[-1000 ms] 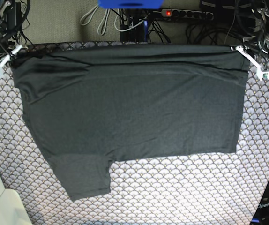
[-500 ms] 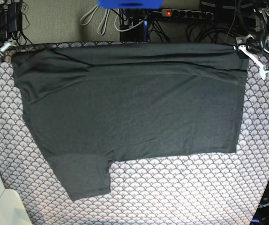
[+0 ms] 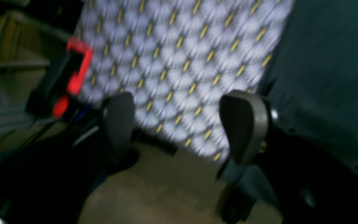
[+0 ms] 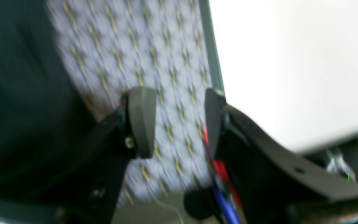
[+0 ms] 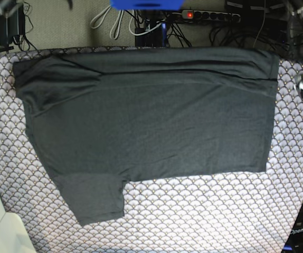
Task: Fold the T-shirt properly
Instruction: 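Open both grippers and move them toward the shirt's side edges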
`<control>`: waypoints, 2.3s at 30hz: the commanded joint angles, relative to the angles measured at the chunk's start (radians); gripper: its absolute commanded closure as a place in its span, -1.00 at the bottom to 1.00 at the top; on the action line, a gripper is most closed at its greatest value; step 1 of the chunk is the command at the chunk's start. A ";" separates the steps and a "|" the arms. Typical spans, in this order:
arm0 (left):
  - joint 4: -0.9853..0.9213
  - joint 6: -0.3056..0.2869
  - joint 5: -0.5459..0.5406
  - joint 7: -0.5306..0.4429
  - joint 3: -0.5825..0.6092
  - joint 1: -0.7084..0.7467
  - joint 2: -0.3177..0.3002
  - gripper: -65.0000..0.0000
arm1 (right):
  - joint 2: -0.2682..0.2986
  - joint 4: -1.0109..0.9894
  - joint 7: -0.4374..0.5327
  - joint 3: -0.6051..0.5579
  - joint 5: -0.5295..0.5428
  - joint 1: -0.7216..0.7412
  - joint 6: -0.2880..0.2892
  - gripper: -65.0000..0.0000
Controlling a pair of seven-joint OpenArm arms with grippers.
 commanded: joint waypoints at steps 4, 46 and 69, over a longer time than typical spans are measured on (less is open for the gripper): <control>-0.003 0.003 0.002 -0.022 0.017 -0.139 -0.005 -0.40 | 0.096 -0.120 -0.032 -0.156 0.007 0.168 -0.002 0.16; -0.646 0.009 0.245 -0.295 0.287 -0.540 0.017 -0.40 | 0.145 -1.137 0.534 -0.734 0.007 0.697 -0.080 0.17; -0.787 0.009 0.236 -0.459 0.287 -0.586 0.023 -0.40 | 0.131 -1.133 0.534 -0.750 0.010 0.654 -0.075 1.00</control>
